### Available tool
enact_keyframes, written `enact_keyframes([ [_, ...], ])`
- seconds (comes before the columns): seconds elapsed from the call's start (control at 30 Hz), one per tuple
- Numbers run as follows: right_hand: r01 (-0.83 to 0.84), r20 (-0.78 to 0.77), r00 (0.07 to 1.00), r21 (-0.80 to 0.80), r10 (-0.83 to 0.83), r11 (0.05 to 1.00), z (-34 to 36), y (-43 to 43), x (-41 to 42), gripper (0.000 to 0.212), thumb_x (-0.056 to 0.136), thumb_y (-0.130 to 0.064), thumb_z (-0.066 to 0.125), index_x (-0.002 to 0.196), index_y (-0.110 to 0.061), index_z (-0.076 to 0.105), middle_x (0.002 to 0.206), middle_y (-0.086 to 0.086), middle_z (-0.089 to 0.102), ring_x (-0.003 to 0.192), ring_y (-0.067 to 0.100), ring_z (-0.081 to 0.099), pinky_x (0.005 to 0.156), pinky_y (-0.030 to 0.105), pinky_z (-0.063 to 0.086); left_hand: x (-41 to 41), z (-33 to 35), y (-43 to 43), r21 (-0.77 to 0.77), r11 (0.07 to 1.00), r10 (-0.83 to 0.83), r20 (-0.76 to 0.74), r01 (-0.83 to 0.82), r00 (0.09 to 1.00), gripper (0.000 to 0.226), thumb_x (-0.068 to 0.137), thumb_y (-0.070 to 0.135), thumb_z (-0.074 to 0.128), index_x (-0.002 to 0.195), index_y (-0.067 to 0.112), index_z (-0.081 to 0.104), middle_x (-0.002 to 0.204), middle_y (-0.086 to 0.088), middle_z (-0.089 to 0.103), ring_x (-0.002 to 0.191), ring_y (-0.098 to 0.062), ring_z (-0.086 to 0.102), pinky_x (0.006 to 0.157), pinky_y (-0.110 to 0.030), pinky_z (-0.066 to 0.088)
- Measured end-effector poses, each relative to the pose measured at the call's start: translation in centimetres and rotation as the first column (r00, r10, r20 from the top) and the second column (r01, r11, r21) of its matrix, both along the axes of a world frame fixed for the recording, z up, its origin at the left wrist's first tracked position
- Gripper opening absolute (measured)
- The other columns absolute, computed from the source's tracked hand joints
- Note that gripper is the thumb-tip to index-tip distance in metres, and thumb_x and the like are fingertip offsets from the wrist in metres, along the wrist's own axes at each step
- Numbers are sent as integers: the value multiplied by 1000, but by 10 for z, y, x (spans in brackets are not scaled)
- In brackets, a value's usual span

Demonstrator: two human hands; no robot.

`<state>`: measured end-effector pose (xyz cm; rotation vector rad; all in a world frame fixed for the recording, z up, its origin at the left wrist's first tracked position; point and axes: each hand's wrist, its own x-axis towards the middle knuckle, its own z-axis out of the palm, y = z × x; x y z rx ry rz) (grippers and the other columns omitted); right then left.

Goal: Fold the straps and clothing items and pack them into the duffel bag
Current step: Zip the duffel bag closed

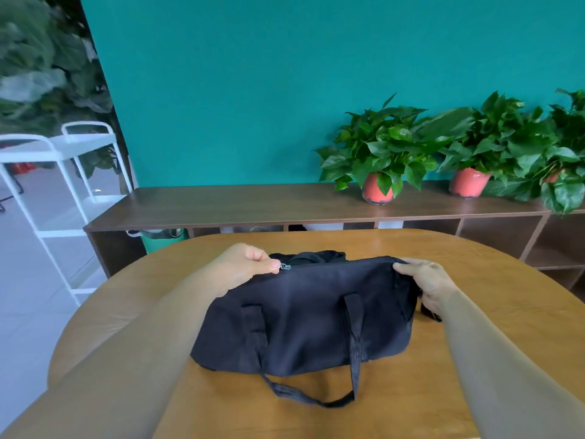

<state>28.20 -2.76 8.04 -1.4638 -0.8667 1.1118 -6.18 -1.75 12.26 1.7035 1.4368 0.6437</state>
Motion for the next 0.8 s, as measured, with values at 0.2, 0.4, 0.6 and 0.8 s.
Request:
enact_keyframes([
  [0.2, 47, 20, 999, -13, -47, 999, -2, 10, -10, 23, 86, 0, 61, 107, -5, 69, 99, 16, 70, 87, 28, 65, 72, 33, 51, -42, -3, 0, 11, 998, 57, -8, -57, 998, 23, 87, 37, 67, 80, 17, 75, 96, -5, 71, 86, -16, 57, 80, -28, 40],
  [0.4, 122, 33, 992, -43, -121, 992, -7, 12, -11, 20, 87, -1, 60, 104, -8, 68, 97, 15, 68, 86, 28, 64, 83, 39, 50, -88, -7, 0, 13, 984, 177, -19, -177, 984, 23, 88, 35, 66, 74, 19, 73, 83, 0, 65, 81, -18, 55, 72, -26, 38],
  [0.6, 183, 65, 982, -72, -179, 980, -10, 16, -14, 26, 88, -4, 62, 114, -7, 64, 100, 15, 67, 91, 33, 63, 87, 44, 51, -100, -13, -6, 61, 963, 264, -15, -263, 964, 23, 90, 30, 64, 83, 9, 70, 92, -4, 67, 88, -16, 56, 68, -23, 37],
  [0.8, 153, 168, 976, -78, -138, 985, -2, 9, -22, 26, 86, -7, 63, 111, -16, 64, 106, 12, 64, 93, 29, 60, 84, 39, 49, -93, -26, 1, 177, 956, 237, -4, -233, 971, 8, 88, 26, 68, 95, 26, 68, 98, 11, 68, 98, -12, 62, 99, -39, 45],
])
